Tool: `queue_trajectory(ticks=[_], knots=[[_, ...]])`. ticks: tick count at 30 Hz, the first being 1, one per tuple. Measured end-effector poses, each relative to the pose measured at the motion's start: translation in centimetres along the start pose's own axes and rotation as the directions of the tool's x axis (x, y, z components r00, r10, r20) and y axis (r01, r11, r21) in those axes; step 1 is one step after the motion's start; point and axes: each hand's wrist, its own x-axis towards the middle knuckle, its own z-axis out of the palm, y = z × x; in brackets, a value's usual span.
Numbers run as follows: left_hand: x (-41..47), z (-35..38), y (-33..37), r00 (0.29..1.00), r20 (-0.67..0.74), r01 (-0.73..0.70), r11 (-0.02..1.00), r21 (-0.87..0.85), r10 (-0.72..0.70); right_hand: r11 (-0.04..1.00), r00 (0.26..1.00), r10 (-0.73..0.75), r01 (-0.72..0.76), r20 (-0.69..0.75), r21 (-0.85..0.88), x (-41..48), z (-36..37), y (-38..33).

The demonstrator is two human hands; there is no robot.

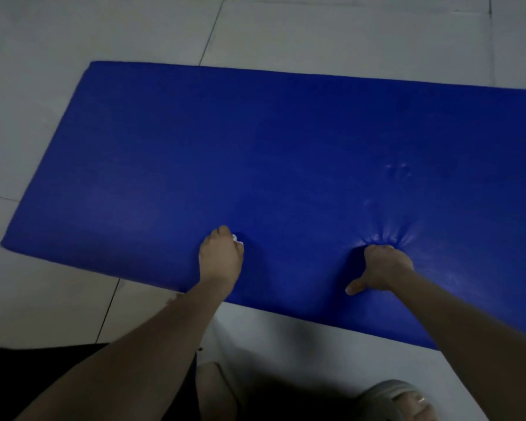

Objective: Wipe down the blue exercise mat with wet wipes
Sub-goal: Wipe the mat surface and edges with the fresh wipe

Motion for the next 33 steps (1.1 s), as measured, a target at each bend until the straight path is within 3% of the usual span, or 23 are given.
queue_trajectory(ticks=[3, 7, 10, 13, 15, 18, 23, 27, 30, 33], knots=[[-1.5, 0.9, 2.4, 1.0, 0.02, -0.01, 0.995, -0.096, 0.012, 1.0, 1.0, -0.01, 0.01, -0.006, -0.013, 0.0, 0.1, 0.1], [-4.2, 3.0, 6.9, 0.984, 0.06, -0.163, 0.982, -0.095, 0.169, 1.0, 1.0, -0.012, 0.012, -0.024, -0.012, 0.3, 0.3, 0.2], [-7.0, 5.3, 11.2, 0.931, 0.158, -0.332, 0.943, -0.009, 0.33, 1.0, 0.999, -0.01, 0.009, -0.036, -0.019, 0.4, 0.4, 0.3], [-9.3, 6.8, 14.0, 0.874, 0.191, -0.44, 0.895, -0.074, 0.446, 1.0, 1.0, -0.003, 0.003, -0.017, -0.018, 0.8, 0.6, 0.2], [-9.7, 6.3, 14.3, 0.825, 0.18, -0.529, 0.844, -0.092, 0.536, 1.0, 1.0, -0.008, 0.008, -0.003, -0.019, 1.0, 0.5, 0.1], [-8.7, 4.9, 12.1, 0.765, 0.184, -0.63, 0.777, 0.011, 0.617, 1.0, 1.0, -0.023, 0.023, -0.001, -0.007, 1.2, 0.1, 0.0], [-5.4, 2.1, 4.4, 0.875, 0.112, -0.48, 0.873, 0.081, 0.471, 1.0, 1.0, -0.027, 0.027, 0.004, -0.006, 1.1, 0.4, 0.5], [-2.1, -0.7, -1.5, 0.99, 0.081, -0.124, 0.982, 0.143, 0.114, 0.999, 0.999, -0.034, 0.034, -0.008, -0.003, 0.9, 0.4, 0.5], [-2.4, -0.9, -1.2, 0.999, 0.031, 0.025, 0.997, 0.079, -0.028, 0.999, 0.999, -0.036, 0.036, -0.003, 0.001, 0.8, 0.3, 0.6], [-4.3, 0.4, 1.8, 0.998, 0.064, 0.007, 1.0, -0.013, -0.007, 0.999, 0.999, -0.047, 0.047, -0.013, -0.002, 0.9, 0.6, 0.8]])
